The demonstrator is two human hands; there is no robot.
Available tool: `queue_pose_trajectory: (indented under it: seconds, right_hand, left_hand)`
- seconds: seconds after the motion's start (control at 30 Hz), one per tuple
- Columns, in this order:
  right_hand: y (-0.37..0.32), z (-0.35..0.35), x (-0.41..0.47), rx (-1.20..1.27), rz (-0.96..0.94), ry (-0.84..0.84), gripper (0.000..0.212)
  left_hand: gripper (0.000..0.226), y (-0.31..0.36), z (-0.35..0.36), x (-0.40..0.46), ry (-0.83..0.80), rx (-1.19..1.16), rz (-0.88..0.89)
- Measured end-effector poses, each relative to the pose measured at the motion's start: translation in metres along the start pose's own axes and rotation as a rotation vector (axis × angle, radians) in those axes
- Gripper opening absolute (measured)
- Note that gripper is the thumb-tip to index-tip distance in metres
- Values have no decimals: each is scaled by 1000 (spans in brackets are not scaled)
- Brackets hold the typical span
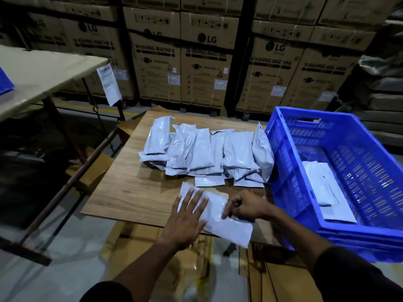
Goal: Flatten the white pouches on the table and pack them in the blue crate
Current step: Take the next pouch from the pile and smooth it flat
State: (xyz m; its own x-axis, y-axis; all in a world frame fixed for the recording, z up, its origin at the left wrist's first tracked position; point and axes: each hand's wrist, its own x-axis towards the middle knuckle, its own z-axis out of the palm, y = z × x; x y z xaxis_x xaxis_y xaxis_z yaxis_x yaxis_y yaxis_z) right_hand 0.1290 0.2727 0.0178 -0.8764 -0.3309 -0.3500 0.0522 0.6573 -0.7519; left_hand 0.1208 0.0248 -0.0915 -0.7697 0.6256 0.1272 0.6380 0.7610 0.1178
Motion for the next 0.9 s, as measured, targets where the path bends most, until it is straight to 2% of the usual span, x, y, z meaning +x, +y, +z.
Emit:
queue_pose_trajectory:
  seconds: [0.07, 0.1, 0.17, 0.23, 0.37, 0.47, 0.53, 0.57, 0.73, 0.9]
  right_hand:
    - [8, -3, 8, -151, 44, 32, 36]
    - [13, 0, 13, -329, 64, 135, 36]
    - [28, 20, 17, -633, 97, 415, 32]
    - [37, 59, 16, -663, 50, 502, 27]
    - [53, 120, 11, -756, 92, 343, 49]
    - [65, 107, 19, -812, 100, 278, 58]
    - [66, 94, 24, -790, 80, 178, 71]
    - [64, 91, 25, -769, 95, 145, 71]
    - [58, 94, 28, -702, 114, 215, 78]
    - [55, 97, 26, -721, 127, 206, 72]
  left_hand:
    - [67, 0, 11, 3, -197, -19, -65]
    - [69, 1, 15, 2, -248, -28, -99]
    - [72, 5, 21, -1, -261, 36, -150]
    - [67, 12, 27, -1, -276, 2, -226]
    - [62, 27, 22, 5, -158, -5, -292]
    - [63, 25, 27, 12, -143, -2, -297]
    - [64, 24, 28, 18, -143, -8, -228]
    - [66, 24, 29, 20, -150, -3, -180]
    - [67, 24, 34, 22, -199, -37, -227]
    - [62, 18, 35, 16, -123, -55, -197]
